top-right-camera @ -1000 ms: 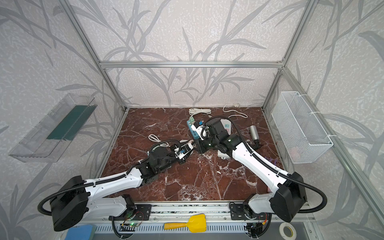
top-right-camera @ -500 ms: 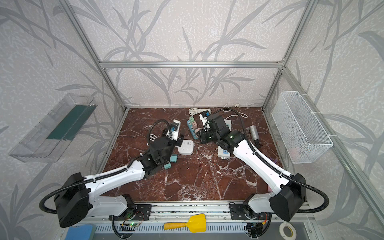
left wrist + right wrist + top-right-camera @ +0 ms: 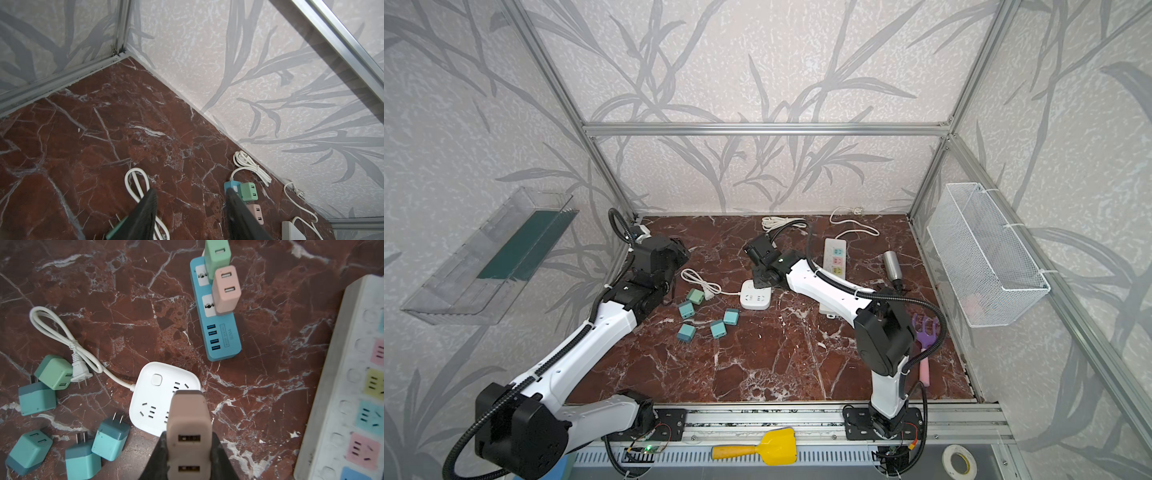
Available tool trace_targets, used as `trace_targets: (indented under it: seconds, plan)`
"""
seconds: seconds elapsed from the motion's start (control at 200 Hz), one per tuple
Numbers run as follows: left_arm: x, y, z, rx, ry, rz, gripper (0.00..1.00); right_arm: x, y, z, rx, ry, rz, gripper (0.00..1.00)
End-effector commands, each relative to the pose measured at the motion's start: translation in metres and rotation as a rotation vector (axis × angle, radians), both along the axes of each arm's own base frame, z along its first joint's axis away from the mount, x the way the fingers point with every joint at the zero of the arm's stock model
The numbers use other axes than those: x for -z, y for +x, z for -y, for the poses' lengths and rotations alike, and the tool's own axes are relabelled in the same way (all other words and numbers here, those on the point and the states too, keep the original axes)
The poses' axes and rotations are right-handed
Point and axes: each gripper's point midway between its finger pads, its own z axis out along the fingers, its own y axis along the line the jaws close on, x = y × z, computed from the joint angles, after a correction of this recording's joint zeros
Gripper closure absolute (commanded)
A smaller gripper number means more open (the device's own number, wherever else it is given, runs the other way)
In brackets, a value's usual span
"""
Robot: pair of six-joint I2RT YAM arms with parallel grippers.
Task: Insert the plug
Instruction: 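Open left gripper and withdraw while right gripper holds the tan adapter, then carry the tan adapter over the white square power cube with right gripper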
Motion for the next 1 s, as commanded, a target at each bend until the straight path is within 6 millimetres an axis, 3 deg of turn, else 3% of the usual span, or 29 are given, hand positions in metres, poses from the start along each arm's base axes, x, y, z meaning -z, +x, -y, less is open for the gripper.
trace_targets:
  seconds: [0.0, 0.4, 0.7, 0.995]
  plan:
    - [-0.02, -0.008, -0.004, -0.04, -0.12, 0.085, 0.46, 0.002, 0.006, 0.003, 0.127, 0.02, -0.044, 1.0]
    - [-0.014, 0.003, 0.002, 0.03, -0.262, 0.102, 0.47, 0.04, 0.005, -0.015, 0.146, 0.042, -0.119, 1.0]
    - [0.005, 0.017, 0.002, 0.061, -0.362, 0.042, 0.49, 0.05, 0.008, -0.019, 0.148, 0.033, -0.133, 1.0]
    - [0.009, 0.019, -0.003, 0.052, -0.372, 0.039, 0.5, 0.061, 0.008, -0.026, 0.137, 0.036, -0.161, 1.0]
